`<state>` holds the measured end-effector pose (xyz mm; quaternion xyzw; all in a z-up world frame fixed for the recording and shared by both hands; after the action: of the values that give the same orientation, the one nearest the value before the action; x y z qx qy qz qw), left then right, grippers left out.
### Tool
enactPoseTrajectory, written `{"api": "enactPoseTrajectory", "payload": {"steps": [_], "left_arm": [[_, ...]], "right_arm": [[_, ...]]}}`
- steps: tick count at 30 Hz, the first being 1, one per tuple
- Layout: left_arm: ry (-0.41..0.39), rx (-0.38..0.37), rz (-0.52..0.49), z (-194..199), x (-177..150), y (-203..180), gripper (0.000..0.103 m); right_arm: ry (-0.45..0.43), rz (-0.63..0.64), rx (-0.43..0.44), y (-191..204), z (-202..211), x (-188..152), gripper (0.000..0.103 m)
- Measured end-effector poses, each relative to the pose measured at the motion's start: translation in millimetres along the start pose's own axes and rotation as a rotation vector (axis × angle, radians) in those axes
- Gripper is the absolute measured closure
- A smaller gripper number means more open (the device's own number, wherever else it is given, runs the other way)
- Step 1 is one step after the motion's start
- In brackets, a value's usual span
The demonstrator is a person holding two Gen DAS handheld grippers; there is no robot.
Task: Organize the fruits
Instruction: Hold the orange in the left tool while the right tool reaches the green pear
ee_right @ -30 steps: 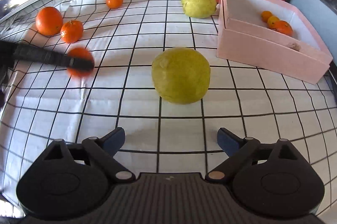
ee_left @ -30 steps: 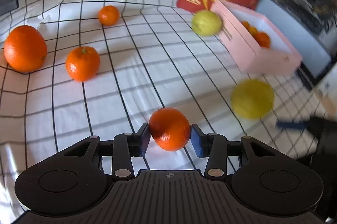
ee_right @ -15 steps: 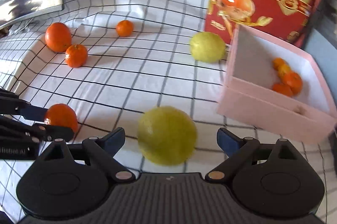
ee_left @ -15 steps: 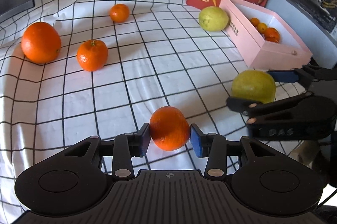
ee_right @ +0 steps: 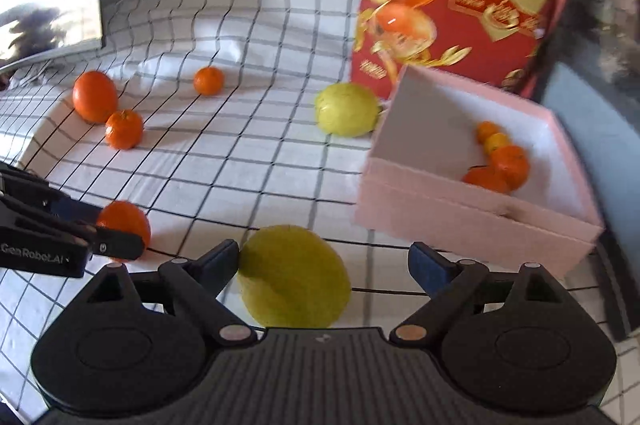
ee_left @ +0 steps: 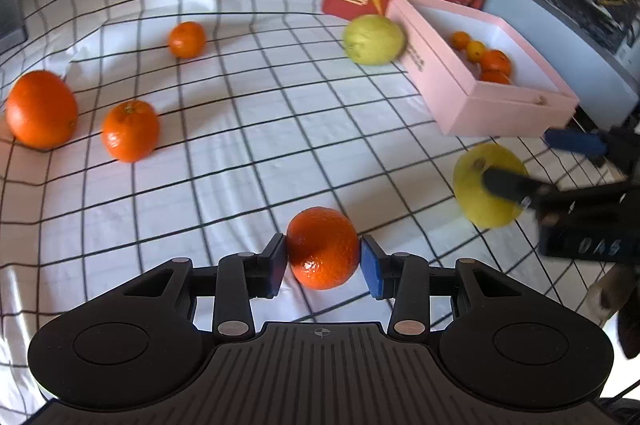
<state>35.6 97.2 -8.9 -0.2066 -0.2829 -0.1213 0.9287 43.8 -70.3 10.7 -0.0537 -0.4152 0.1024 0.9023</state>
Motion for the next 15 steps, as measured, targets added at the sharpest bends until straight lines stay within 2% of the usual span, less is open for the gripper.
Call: {"api": "enactPoseTrajectory", "payload": {"steps": [7,11,13,15], "left_arm": [[-0.004,0.006,-0.005,-3.4,2.9,-2.7,0.059],[-0.008,0.001,-0.001,-4.6,3.9,-3.4,0.059],[-0.013,0.005,-0.003,-5.3,4.0,-3.6,0.059],[-0.016,0.002,0.007,-5.2,3.6,-2.6,0.059]], "right_arm": [[-0.015,-0.084,-0.116,-44.9,11.5,-3.5,0.012],[0.024,-0.141,-0.102,-61.4,10.4,-11.8,0.010],[0.043,-0.152,-0.072,-61.7,9.9,-15.5,0.010],[0.043,-0.152,-0.078,-60.0,11.5,-17.3,0.010]]}}
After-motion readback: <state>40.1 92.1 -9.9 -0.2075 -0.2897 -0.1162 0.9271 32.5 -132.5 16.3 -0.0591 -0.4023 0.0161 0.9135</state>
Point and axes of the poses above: each gripper's, at about its wrist camera, not at the fingertips, and z roughly against the way its jaws point, y to its left, x to its top, the point moved 6 cm from there along -z, roughly the way its jaws point, and after that the axes turned 14 degrees about -x, right-handed, at the moved point
